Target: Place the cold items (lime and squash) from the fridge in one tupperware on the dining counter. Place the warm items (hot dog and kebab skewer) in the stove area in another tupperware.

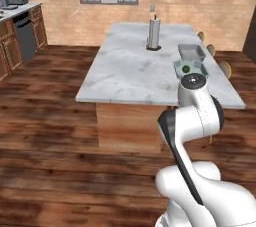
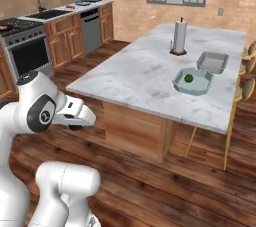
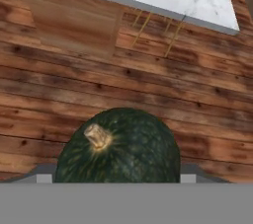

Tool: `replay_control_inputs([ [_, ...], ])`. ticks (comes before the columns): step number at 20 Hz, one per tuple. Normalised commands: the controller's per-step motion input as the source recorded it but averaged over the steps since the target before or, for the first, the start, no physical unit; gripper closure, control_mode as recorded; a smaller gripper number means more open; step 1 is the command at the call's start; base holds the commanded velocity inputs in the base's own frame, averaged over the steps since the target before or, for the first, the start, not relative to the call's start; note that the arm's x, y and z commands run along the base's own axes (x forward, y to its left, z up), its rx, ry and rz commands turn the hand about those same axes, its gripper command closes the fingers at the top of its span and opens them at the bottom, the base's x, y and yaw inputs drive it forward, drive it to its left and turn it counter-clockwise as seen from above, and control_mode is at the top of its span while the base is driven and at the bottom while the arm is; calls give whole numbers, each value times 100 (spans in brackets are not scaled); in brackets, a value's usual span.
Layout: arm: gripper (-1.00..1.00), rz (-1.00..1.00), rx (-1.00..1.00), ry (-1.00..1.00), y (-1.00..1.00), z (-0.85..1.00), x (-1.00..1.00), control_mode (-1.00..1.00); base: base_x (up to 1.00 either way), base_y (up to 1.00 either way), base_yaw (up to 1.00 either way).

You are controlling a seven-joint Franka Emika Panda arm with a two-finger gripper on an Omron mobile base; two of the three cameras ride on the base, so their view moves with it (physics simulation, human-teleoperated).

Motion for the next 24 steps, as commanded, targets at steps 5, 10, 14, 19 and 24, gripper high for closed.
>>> replay_control_inputs([
  [5,100,0,0,0,0,0,0,100,64,-53,-10],
  [10,100,0,0,0,0,0,0,100,42,-35,-9],
  [14,100,0,0,0,0,0,0,100,9,-30,-14],
  [19,100,0,0,0,0,0,0,100,7,-28,-23],
  [24,100,0,0,0,0,0,0,100,38,-35,-24],
])
